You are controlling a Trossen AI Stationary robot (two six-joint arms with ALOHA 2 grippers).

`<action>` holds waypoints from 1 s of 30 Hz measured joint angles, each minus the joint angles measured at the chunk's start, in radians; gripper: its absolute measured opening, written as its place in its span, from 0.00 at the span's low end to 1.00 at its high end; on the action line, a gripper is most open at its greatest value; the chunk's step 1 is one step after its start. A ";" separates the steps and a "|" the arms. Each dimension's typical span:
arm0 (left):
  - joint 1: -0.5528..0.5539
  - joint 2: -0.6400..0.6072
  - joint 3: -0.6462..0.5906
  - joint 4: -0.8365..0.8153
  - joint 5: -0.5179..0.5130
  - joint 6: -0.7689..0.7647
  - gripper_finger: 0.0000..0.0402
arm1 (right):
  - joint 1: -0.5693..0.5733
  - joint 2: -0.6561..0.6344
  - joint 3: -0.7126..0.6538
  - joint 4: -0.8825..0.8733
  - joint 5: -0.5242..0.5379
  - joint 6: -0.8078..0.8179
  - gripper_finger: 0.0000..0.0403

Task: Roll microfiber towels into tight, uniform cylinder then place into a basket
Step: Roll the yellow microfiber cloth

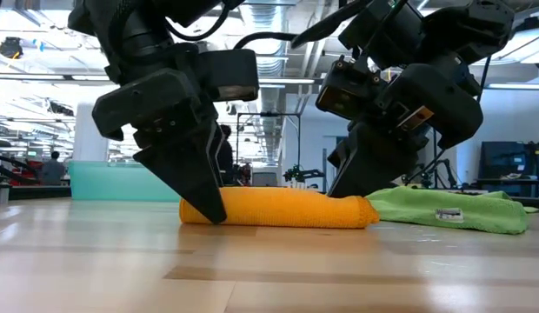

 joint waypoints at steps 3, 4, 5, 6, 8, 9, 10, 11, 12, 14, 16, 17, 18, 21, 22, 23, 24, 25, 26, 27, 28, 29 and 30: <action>0.000 0.000 0.000 -0.004 0.004 -0.020 0.28 | -0.002 -0.001 0.000 -0.006 0.000 0.033 0.11; 0.000 0.000 -0.001 -0.004 0.005 -0.021 0.24 | -0.003 -0.001 0.000 -0.006 0.000 0.037 0.13; 0.000 0.000 -0.001 -0.005 0.005 -0.022 0.21 | -0.003 -0.001 0.000 -0.006 0.000 0.038 0.15; 0.000 0.000 -0.001 -0.008 0.006 -0.023 0.17 | -0.003 -0.001 0.000 -0.006 0.000 0.038 0.17; 0.005 0.000 -0.001 -0.010 0.013 -0.032 0.09 | -0.003 -0.001 0.000 -0.006 -0.002 0.038 0.21; 0.007 -0.001 -0.001 -0.011 0.017 -0.038 0.06 | -0.004 -0.001 0.000 -0.008 -0.005 0.038 0.23; 0.009 -0.001 -0.001 -0.011 0.023 -0.041 0.04 | -0.011 -0.001 0.000 -0.010 -0.017 0.038 0.25; 0.011 -0.001 -0.001 -0.012 0.031 -0.043 0.04 | -0.020 -0.002 0.000 -0.014 -0.038 0.039 0.26; 0.012 -0.001 -0.001 -0.012 0.041 -0.043 0.04 | -0.031 -0.010 0.001 -0.029 -0.067 0.039 0.27; 0.013 -0.001 -0.001 -0.010 0.064 -0.043 0.05 | -0.053 -0.033 -0.001 -0.074 -0.105 0.040 0.27; 0.017 0.000 -0.001 -0.009 0.080 -0.043 0.08 | -0.069 -0.054 -0.002 -0.108 -0.115 0.037 0.27; 0.019 0.000 -0.001 -0.010 0.094 -0.043 0.10 | -0.075 -0.077 -0.004 -0.137 -0.116 0.027 0.27; 0.019 0.000 -0.001 -0.016 0.113 -0.043 0.11 | -0.078 -0.099 -0.005 -0.156 -0.116 0.010 0.27; 0.017 0.000 -0.002 -0.022 0.145 -0.043 0.11 | -0.070 -0.157 -0.005 -0.189 -0.114 -0.064 0.26; 0.020 0.000 -0.002 -0.023 0.150 -0.043 0.10 | -0.058 -0.179 -0.008 -0.199 -0.111 -0.088 0.25; 0.023 0.000 -0.002 -0.024 0.154 -0.049 0.09 | -0.043 -0.197 -0.014 -0.189 -0.111 -0.114 0.25; 0.027 0.001 -0.002 -0.024 0.158 -0.058 0.09 | -0.025 -0.213 -0.021 -0.175 -0.111 -0.143 0.25; 0.032 0.001 -0.002 -0.025 0.164 -0.071 0.08 | -0.005 -0.231 -0.032 -0.172 -0.108 -0.173 0.25; 0.039 0.001 -0.002 -0.025 0.178 -0.088 0.07 | 0.013 -0.244 -0.038 -0.173 -0.106 -0.201 0.25; 0.046 0.001 -0.002 -0.024 0.195 -0.101 0.07 | 0.036 -0.251 -0.040 -0.166 -0.096 -0.230 0.25; 0.054 0.001 -0.002 -0.023 0.217 -0.115 0.07 | 0.056 -0.257 -0.042 -0.161 -0.078 -0.257 0.25; 0.063 0.000 -0.003 -0.021 0.237 -0.124 0.07 | 0.076 -0.260 -0.043 -0.162 -0.058 -0.289 0.25; 0.069 0.000 -0.003 -0.020 0.253 -0.132 0.07 | 0.094 -0.260 -0.043 -0.156 -0.036 -0.324 0.25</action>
